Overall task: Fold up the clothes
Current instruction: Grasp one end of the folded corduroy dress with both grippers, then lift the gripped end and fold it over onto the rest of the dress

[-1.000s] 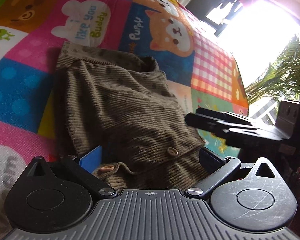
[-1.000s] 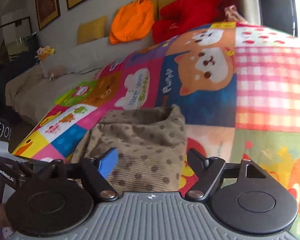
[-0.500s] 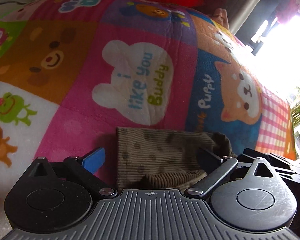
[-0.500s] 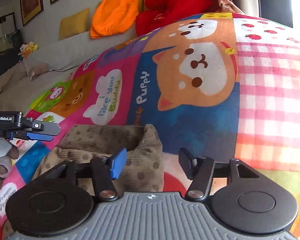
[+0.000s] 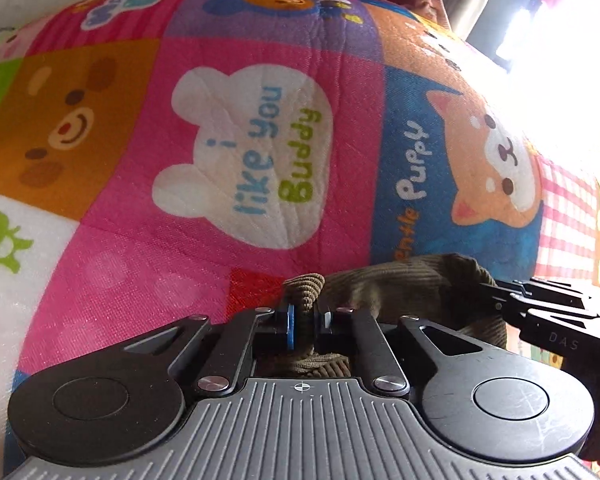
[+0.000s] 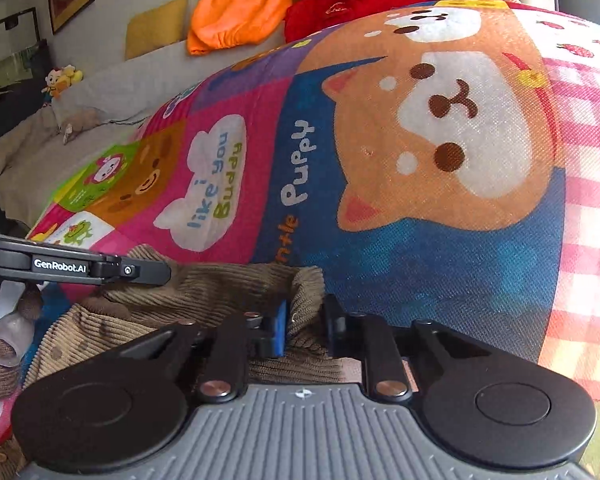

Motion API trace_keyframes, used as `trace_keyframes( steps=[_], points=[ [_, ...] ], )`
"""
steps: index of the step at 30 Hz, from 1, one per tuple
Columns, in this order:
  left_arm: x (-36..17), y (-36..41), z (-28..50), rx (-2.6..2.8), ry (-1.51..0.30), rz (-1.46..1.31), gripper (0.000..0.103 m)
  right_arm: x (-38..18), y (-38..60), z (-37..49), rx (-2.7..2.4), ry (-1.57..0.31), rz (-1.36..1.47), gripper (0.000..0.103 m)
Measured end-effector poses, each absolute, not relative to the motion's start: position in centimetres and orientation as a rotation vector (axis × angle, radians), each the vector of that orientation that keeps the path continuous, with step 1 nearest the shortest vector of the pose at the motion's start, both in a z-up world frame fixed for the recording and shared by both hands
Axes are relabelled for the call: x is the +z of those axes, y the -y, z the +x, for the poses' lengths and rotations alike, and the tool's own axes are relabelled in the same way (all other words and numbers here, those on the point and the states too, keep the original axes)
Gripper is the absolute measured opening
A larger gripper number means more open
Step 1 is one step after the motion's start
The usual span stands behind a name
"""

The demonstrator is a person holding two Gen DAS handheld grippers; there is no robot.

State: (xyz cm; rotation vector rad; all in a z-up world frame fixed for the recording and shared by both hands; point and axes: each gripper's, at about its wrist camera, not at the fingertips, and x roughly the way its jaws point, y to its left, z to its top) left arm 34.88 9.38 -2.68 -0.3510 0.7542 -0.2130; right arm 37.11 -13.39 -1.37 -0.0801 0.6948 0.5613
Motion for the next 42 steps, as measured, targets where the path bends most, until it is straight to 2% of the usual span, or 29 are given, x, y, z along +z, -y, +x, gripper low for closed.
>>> trace_keyframes(
  steps=[6,12,17,19,21,25,27,28,30,31,32,33,34,37,42],
  points=[
    [3.4,-8.6,27.9,-0.295,-0.615,-0.320,0.009,3.3,15.2,31.9,0.600,-0.595,-0.104,0.010],
    [9.1,-7.1,16.6,-0.400,-0.499,-0.300,0.009,8.5,19.9,22.4,0.681,-0.489,-0.050,0.009],
    [9.0,-5.2,7.7,-0.496,-0.531,-0.277,0.010,9.6,23.8,14.4,0.739,-0.477,-0.032,0.009],
    [7.3,-4.5,4.9,-0.525,-0.587,-0.267,0.013,9.1,24.9,11.6,0.755,-0.494,-0.037,0.009],
    [5.6,-3.9,2.3,-0.551,-0.644,-0.260,0.026,7.4,25.5,9.2,0.763,-0.534,-0.078,0.009],
    [0.6,-4.8,0.4,-0.551,-0.807,-0.312,0.036,3.1,26.3,5.7,0.747,-0.635,-0.167,0.012],
    [-0.3,-5.4,-0.1,-0.536,-0.837,-0.314,0.050,1.9,27.1,5.1,0.744,-0.685,-0.170,0.013],
    [-0.1,-5.9,-0.4,-0.540,-0.833,-0.324,0.055,1.8,27.7,4.9,0.748,-0.698,-0.161,0.014],
    [0.5,-6.9,-0.2,-0.547,-0.799,-0.368,0.082,2.2,28.8,4.6,0.755,-0.706,-0.138,0.022],
    [1.0,-7.3,0.1,-0.550,-0.777,-0.408,0.086,2.8,29.2,4.8,0.755,-0.689,-0.107,0.035],
    [1.3,-7.5,0.5,-0.550,-0.762,-0.439,0.090,3.4,29.6,5.0,0.753,-0.670,-0.073,0.054],
    [1.3,-7.7,1.4,-0.536,-0.752,-0.478,0.095,4.0,30.1,5.3,0.751,-0.650,-0.038,0.063],
    [1.3,-7.9,2.3,-0.521,-0.742,-0.514,0.096,4.6,30.5,5.5,0.749,-0.631,-0.004,0.069],
    [-0.1,-8.3,5.5,-0.456,-0.754,-0.633,0.096,4.0,30.0,8.4,0.726,-0.645,0.120,0.073],
    [-3.4,-7.9,9.5,-0.402,-0.818,-0.805,0.095,2.9,29.1,13.4,0.682,-0.672,0.327,0.073]
  ],
)
